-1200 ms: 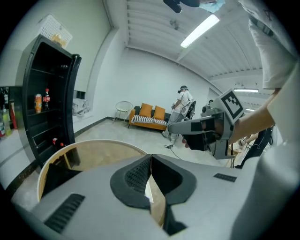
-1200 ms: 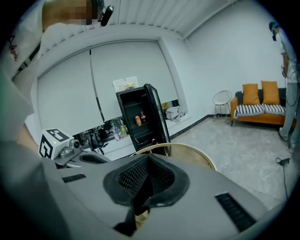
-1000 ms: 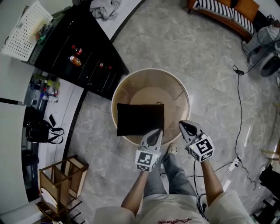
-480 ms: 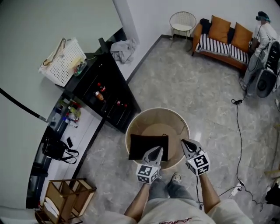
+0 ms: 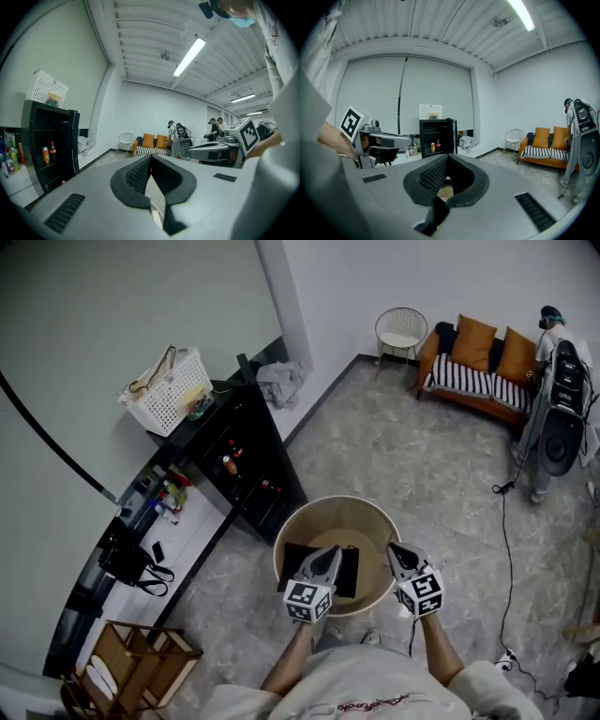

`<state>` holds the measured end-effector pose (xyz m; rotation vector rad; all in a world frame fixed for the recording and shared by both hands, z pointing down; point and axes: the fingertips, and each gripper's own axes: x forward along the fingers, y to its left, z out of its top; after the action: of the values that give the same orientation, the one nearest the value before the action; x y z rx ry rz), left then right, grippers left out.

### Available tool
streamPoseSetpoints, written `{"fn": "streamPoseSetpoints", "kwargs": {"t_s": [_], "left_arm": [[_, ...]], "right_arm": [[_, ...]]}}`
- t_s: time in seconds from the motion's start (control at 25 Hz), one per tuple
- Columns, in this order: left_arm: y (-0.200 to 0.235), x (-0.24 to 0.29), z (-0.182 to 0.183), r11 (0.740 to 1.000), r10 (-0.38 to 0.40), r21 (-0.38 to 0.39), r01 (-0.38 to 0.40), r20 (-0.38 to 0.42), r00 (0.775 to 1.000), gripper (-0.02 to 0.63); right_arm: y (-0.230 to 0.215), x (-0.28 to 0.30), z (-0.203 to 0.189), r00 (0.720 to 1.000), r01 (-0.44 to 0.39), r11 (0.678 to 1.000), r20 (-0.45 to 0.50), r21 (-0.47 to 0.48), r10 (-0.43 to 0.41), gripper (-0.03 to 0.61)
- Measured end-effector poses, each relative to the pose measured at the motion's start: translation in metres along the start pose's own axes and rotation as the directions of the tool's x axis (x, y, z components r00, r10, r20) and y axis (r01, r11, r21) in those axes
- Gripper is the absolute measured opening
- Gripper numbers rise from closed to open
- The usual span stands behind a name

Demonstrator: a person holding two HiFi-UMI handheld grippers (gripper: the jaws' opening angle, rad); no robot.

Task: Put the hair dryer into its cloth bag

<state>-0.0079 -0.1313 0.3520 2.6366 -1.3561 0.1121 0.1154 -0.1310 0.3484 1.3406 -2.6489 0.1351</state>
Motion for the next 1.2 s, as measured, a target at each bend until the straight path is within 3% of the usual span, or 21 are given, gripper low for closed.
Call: {"fn": "streamPoseSetpoints", "kwargs": {"t_s": [0.8,1.2], "left_arm": [[-0.024,-0.015,0.019,0.998,-0.046,0.033,0.047,-0.037,0.998,0.032],[-0.02,-0.093,-0.011,0.994,-0.099,0.045,0.102,-0.067,0.993,0.032]], "right_arm": [[0.033,-0.015,0.004,1.0,-0.03,0.998,0.008,0.052,0.03,0.028],[0.105,-0.032,-0.021,1.0,0.009,0.998,-0.025,0.07,-0.007,0.028]]}}
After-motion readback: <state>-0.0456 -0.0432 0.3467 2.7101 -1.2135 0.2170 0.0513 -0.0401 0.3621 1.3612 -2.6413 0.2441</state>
